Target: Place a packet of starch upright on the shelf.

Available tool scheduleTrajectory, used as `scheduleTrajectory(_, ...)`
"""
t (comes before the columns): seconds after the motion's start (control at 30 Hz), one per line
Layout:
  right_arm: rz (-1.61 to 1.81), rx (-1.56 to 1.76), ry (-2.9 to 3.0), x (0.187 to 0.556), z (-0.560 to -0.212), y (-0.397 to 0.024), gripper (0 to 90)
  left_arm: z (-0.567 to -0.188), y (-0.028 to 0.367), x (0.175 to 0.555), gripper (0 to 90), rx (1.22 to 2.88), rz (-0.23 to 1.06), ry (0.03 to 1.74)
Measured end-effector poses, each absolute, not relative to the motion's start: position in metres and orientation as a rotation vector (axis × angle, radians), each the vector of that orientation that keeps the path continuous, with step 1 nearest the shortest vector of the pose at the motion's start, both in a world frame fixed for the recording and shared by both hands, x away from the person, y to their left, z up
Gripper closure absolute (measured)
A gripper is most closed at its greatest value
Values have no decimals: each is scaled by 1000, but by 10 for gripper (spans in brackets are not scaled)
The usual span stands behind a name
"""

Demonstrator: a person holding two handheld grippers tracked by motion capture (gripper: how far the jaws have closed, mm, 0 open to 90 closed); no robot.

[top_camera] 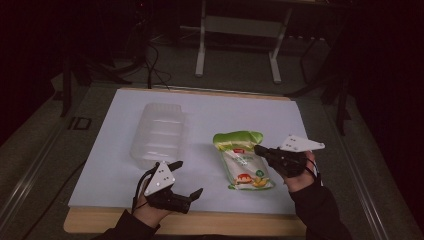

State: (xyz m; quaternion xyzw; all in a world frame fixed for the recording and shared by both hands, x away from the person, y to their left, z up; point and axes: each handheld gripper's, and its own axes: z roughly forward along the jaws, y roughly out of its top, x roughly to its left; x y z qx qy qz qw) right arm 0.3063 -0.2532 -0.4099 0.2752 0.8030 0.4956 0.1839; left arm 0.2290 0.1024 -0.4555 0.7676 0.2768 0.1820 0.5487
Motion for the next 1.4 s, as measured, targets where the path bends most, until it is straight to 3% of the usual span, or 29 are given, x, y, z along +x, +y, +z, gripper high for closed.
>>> scheduleTrajectory(0.47,1439,808,2236,268,-416,-281,900,-440,57,260,17,1832,377,584)
scheduleTrajectory(0.9,1435,804,2240,252,-418,-289,900,-459,22,319,38,1900,179,539)
scheduleTrajectory(1.4,1449,810,2243,254,-419,-292,900,-469,-6,341,248,1928,25,509)
